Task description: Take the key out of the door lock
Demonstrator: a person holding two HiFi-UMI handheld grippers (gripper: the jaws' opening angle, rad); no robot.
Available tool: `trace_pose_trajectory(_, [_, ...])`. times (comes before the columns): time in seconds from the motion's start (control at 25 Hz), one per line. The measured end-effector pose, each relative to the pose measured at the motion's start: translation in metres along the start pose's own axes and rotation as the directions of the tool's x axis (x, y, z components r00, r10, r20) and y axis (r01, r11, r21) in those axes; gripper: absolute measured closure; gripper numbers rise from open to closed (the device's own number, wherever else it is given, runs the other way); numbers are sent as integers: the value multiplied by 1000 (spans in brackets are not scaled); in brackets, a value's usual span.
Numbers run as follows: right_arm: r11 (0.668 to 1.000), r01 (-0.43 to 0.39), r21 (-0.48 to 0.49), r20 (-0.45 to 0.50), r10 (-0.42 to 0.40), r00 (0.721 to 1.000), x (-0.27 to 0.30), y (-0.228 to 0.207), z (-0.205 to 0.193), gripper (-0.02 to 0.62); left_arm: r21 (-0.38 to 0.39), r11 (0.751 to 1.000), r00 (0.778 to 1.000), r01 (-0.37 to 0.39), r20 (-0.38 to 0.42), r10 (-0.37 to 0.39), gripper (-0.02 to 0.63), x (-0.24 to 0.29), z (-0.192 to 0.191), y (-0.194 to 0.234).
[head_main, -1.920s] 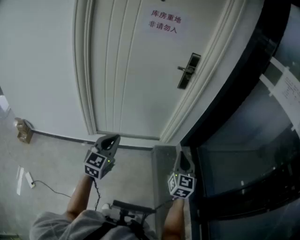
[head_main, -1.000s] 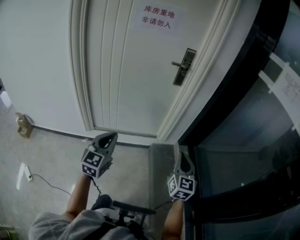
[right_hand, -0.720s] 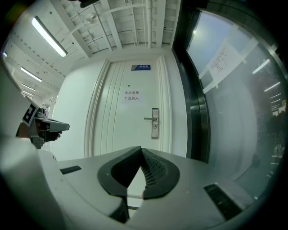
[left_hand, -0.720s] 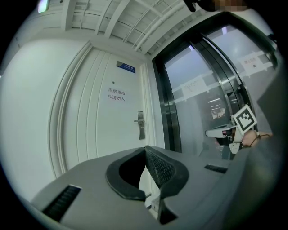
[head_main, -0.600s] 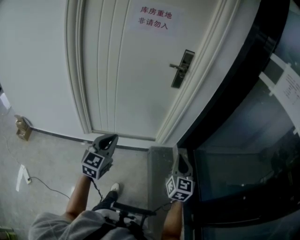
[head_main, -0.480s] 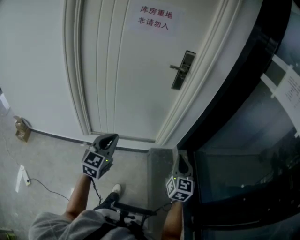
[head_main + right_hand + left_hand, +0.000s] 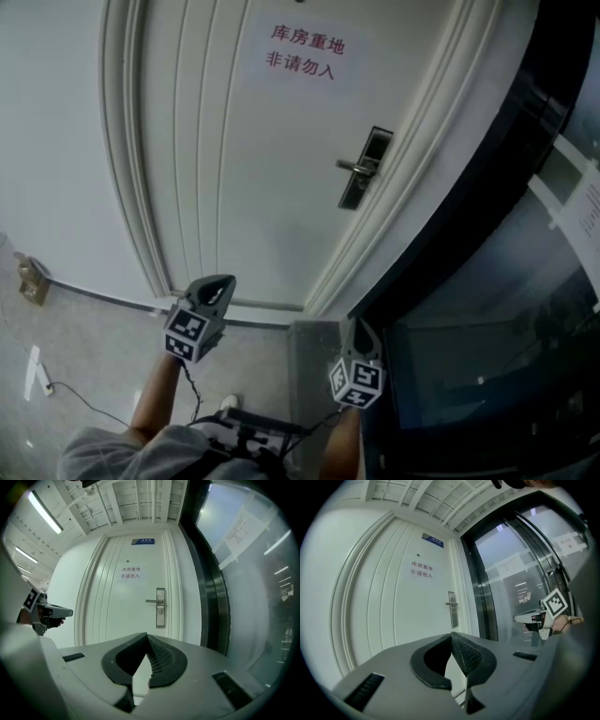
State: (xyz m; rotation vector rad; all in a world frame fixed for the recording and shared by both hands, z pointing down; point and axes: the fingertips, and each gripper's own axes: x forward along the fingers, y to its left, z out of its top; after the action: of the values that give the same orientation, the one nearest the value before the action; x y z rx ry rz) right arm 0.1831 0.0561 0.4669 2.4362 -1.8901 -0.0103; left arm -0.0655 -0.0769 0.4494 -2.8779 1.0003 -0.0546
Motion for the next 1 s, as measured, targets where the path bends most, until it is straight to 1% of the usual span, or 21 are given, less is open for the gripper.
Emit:
trace_pose_trajectory(0.28, [1000, 17, -13, -11, -17, 1000, 58, -2, 7, 583, -12, 1000, 1000, 22, -3, -22, 614, 53, -2, 35])
trace_pose_trajectory(0.6, [999, 48, -25, -22, -49, 999, 117, -7, 13, 583, -5, 998, 998, 56, -2, -56, 614, 109, -1, 69])
trace_pose_trajectory(0.8, [997, 67, -26, -12, -67, 998, 144, -12, 19, 583, -7, 998, 998, 67, -4, -67, 614, 135, -2, 84])
trace_pose_trajectory(1.0, [996, 80, -43, -5, -80, 997, 164, -20, 24, 583, -14, 997, 997, 80, -10, -80, 614, 158, -7, 89])
